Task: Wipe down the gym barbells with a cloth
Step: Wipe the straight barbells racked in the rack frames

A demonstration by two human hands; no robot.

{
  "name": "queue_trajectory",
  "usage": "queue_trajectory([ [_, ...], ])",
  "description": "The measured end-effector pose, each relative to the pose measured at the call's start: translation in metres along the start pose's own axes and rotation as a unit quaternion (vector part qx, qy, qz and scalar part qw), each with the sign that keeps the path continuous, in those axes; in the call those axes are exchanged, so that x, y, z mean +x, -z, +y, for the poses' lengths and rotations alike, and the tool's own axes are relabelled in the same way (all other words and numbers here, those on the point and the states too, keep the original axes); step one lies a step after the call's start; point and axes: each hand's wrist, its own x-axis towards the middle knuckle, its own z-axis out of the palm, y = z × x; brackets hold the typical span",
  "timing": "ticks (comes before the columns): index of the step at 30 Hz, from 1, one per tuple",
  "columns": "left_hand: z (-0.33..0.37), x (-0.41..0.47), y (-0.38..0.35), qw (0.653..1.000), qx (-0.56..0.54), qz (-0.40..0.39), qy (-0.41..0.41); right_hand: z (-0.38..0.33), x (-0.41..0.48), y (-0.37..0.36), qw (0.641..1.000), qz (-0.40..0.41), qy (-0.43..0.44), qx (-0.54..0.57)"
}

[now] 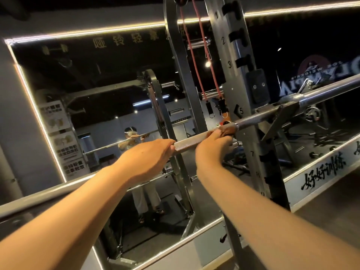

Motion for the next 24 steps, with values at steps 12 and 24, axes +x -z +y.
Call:
queue_trajectory([
  [12,-0.005,-0.01,0.008,0.998,0.064,-0.023,-0.019,-0.004,-0.002,0.013,0.997,-0.057,-0.038,0.038],
  [24,0.039,0.044,-0.011,0.997,0.08,-0.011,-0.017,-0.011,0.014,0.019,0.996,-0.068,-0.051,0.003],
])
